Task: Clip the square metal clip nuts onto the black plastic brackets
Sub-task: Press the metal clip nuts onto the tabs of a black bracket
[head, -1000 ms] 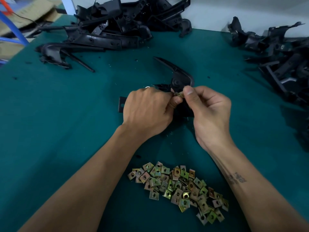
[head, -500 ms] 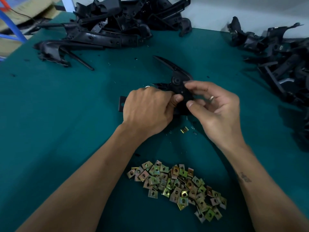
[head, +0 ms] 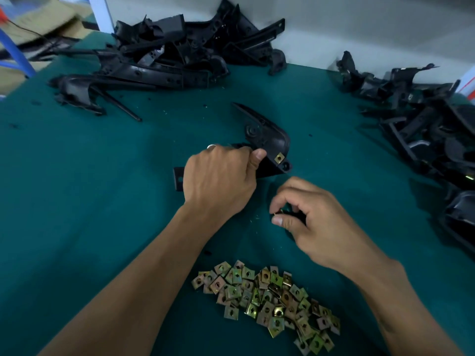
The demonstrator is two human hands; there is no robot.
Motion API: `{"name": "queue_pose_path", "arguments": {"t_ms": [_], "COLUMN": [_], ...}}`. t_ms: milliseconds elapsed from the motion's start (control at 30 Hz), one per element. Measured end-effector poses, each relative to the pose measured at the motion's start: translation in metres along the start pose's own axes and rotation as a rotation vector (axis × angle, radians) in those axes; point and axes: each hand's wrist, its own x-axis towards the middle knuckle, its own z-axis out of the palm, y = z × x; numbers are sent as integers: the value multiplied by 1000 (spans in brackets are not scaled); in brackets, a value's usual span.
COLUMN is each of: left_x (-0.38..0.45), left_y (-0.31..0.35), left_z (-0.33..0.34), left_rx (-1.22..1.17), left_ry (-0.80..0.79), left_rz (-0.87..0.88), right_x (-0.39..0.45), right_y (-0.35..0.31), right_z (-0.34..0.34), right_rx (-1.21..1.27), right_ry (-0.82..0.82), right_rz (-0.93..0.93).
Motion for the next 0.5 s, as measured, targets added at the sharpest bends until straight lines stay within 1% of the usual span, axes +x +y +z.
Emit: {"name": "queue_pose_path", "arguments": {"t_ms": [67,133,233,300,333,400,500], "left_x": [0,0,-1,-2,-2,-2,-2], "left_y": [0,0,0,0,0,0,0], "left_z": [0,1,1,2,3,2,1], "left_rx": [-2,-5,-29,-57,-70,-97,-148], "left_ry": [-12,-18,-28,-41,-48,-49,-36], "left_rz": [7,20,52,91,112,146,184], "right_x": [1,1,8,16,21,30,39], "right_y": [1,4,16,22,24,24,18], "right_z": [3,5,4,1,0,-3,0], "right_rx": [-2,82,404,728,897,1123,1244], "right_ry": [12,91,341,529,588,641,636], "right_rz": [-16,-8,105,197,237,276,282]}}
